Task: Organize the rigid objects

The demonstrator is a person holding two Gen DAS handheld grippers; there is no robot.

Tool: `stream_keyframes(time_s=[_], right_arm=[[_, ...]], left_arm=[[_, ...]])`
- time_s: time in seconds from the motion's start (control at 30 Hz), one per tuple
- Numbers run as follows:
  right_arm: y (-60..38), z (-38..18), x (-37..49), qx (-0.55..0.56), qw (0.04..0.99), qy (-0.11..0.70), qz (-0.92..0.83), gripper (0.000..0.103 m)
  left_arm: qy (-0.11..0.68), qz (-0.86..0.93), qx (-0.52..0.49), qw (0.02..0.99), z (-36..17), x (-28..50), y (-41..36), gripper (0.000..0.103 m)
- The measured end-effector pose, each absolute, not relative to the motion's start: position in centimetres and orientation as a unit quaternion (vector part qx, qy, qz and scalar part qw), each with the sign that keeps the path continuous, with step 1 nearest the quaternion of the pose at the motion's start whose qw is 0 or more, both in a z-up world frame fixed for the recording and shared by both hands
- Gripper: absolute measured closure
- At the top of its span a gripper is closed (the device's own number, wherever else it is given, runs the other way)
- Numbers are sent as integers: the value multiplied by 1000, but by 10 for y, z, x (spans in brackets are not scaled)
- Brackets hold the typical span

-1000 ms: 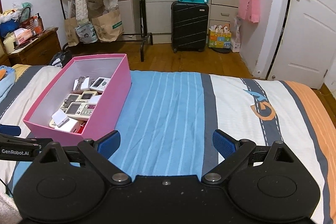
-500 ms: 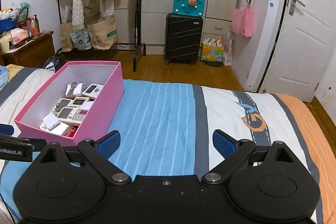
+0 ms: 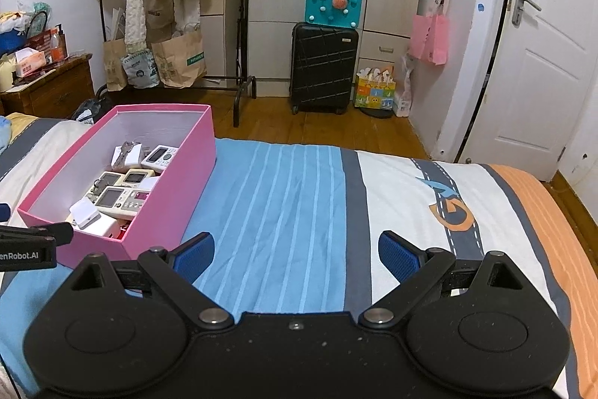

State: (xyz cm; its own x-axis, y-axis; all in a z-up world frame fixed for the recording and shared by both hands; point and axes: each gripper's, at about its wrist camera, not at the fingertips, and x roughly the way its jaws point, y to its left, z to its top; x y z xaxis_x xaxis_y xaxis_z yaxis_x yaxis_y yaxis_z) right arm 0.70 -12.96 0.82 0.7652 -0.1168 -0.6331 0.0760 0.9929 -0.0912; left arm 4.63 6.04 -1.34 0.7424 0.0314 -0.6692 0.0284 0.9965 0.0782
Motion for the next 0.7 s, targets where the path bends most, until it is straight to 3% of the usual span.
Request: stream_keyframes(time_s=[0.7], right_arm=[[-130,-1,8,-34,939,338,-46,6]], left_arm=[[367,-18,50,929,-12,42,57,2]])
